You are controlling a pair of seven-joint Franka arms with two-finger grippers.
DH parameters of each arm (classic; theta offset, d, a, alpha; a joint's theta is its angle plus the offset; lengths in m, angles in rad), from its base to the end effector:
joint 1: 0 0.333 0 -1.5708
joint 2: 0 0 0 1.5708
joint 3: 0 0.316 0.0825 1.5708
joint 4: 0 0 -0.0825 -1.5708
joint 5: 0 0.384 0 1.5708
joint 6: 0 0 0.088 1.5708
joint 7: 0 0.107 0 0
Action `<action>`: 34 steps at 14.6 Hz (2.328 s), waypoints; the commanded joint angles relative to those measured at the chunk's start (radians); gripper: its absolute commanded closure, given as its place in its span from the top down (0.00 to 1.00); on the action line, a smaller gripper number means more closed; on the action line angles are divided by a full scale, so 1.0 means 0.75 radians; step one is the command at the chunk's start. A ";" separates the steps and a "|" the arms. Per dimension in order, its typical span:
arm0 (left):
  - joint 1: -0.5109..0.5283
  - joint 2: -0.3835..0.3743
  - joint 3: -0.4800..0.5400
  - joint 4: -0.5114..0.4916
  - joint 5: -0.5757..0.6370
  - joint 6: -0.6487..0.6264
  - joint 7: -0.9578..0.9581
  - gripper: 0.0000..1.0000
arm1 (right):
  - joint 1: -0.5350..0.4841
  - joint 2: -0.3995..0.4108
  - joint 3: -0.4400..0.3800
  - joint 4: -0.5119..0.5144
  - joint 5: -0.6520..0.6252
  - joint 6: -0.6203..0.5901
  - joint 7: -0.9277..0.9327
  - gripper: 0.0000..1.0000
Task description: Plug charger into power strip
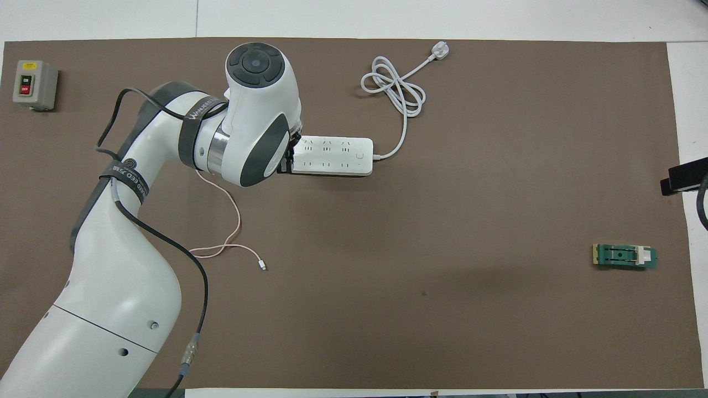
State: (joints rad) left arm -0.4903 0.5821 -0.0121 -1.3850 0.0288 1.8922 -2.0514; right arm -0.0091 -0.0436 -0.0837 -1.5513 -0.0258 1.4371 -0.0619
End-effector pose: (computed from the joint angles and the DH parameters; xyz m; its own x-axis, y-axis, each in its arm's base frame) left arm 0.6227 -0.3379 0.3662 0.0316 0.9981 0.0523 0.9980 -0.0286 -0.0572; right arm 0.5243 -0.0529 0.6458 0.9968 -0.0338 -0.0719 -0.0326 -0.9993 0.0177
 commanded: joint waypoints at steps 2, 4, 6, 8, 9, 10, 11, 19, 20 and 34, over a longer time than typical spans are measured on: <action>-0.017 -0.044 0.014 -0.092 0.011 0.087 -0.034 0.00 | -0.019 -0.026 0.018 -0.034 -0.015 0.017 0.007 1.00; -0.017 -0.058 0.014 -0.127 0.009 0.087 -0.034 0.00 | -0.017 -0.026 0.018 -0.034 -0.015 0.017 0.009 1.00; -0.017 -0.068 0.014 -0.153 0.009 0.089 -0.032 0.00 | -0.012 -0.026 0.020 -0.034 -0.015 0.017 0.009 1.00; -0.017 -0.073 0.014 -0.158 0.009 0.085 -0.032 0.00 | -0.008 -0.026 0.020 -0.038 -0.015 0.017 0.009 1.00; -0.019 -0.075 0.012 -0.170 0.009 0.089 -0.030 0.00 | -0.006 -0.028 0.022 -0.046 -0.015 0.017 0.011 1.00; -0.019 -0.079 0.012 -0.176 0.009 0.091 -0.030 0.00 | -0.006 -0.030 0.024 -0.046 -0.015 0.017 0.011 1.00; -0.021 -0.079 0.010 -0.178 0.009 0.093 -0.030 0.00 | -0.006 -0.030 0.024 -0.046 -0.015 0.017 0.011 1.00; -0.040 -0.079 0.008 -0.194 0.009 0.148 -0.026 0.00 | -0.021 -0.030 0.024 -0.042 -0.015 0.017 0.003 1.00; -0.040 -0.081 0.010 -0.201 0.009 0.158 -0.026 0.00 | -0.021 -0.030 0.022 -0.042 -0.015 0.017 0.003 1.00; -0.017 -0.103 0.012 -0.270 0.015 0.242 0.007 0.00 | -0.021 -0.030 0.022 -0.044 -0.015 0.017 0.005 1.00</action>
State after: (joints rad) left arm -0.5059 0.5139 -0.0111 -1.5372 0.0288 2.0284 -2.0575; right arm -0.0101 -0.0444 -0.0785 -1.5566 -0.0258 1.4371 -0.0619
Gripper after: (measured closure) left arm 0.687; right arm 0.000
